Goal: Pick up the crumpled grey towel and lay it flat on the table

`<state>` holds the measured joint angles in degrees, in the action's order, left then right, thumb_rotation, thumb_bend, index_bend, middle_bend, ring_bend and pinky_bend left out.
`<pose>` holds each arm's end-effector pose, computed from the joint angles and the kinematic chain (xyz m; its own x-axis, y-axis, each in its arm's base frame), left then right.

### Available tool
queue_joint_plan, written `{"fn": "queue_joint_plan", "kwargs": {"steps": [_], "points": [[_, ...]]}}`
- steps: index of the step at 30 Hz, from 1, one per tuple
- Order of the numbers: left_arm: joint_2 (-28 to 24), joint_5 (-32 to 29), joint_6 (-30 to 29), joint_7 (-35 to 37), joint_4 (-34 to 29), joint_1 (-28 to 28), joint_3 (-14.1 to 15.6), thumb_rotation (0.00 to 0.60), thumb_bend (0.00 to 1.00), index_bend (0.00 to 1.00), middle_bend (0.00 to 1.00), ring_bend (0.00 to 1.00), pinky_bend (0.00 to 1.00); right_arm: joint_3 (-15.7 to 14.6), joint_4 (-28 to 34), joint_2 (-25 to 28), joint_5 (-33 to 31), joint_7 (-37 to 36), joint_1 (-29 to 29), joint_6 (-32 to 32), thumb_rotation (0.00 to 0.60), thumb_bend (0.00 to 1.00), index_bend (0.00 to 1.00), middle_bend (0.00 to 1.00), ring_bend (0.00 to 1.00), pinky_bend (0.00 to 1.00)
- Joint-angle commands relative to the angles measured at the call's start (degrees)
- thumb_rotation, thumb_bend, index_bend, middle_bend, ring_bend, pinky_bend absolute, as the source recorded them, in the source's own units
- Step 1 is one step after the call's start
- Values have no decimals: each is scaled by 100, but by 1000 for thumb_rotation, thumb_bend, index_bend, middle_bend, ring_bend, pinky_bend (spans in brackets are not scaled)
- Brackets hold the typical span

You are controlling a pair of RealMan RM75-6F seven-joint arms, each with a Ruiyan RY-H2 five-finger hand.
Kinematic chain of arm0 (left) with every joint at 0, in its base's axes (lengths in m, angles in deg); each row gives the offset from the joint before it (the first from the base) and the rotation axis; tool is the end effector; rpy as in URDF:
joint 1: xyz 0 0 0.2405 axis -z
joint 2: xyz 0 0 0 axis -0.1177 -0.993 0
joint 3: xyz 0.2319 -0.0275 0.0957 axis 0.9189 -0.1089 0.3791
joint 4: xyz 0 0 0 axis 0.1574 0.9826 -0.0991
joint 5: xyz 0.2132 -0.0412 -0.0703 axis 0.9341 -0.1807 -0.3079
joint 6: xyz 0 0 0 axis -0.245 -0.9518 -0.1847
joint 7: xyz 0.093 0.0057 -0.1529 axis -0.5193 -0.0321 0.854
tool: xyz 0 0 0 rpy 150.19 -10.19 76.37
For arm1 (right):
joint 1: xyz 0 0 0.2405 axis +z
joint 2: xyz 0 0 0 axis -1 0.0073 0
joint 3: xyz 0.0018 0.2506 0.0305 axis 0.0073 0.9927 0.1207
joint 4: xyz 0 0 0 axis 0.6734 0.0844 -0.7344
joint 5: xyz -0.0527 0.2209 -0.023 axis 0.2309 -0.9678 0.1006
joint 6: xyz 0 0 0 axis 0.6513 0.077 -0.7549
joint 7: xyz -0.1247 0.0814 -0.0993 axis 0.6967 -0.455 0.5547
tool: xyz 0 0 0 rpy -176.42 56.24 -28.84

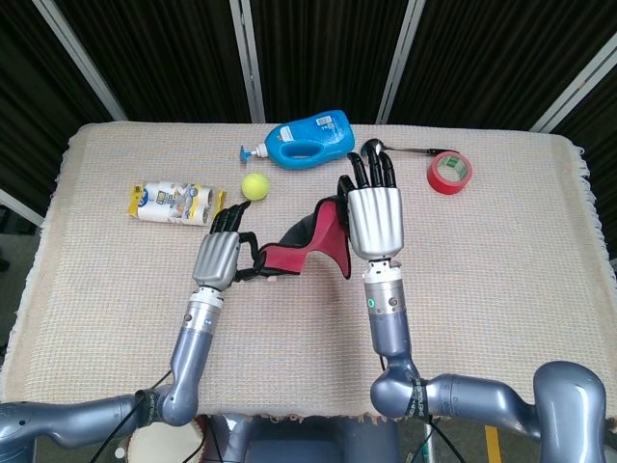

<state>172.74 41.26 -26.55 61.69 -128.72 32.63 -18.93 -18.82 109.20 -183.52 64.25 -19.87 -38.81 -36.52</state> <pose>-0.0595 0.3748 -0.0460 0.0683 0.0997 0.9927 0.9823 -0.1807 -0.0494 0.0068 -0.3965 0.0460 0.3102 0.3583 0.8806 -0.9009 -0.1850 0.3926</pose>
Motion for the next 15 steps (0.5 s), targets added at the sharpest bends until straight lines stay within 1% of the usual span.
{"fn": "queue_joint_plan", "kwargs": {"steps": [1,8,15], "points": [[-227,-34,46,-124,-160,84,-106,600,404,681,37,0,0,-17,29,63,-41,-20,-48,12,600,583,625,254,115,164],[-591,-103,125,-328,-310,292,-276,600,405,684,36,0,0,-144,42,208,-48,-190,-180,78,600,584,626,254,115,164],[-826,-291,196,-489,-342,551,-439,600,405,686,37,0,0,-115,-67,297,-144,-391,-221,192,600,584,626,256,115,163]]}}
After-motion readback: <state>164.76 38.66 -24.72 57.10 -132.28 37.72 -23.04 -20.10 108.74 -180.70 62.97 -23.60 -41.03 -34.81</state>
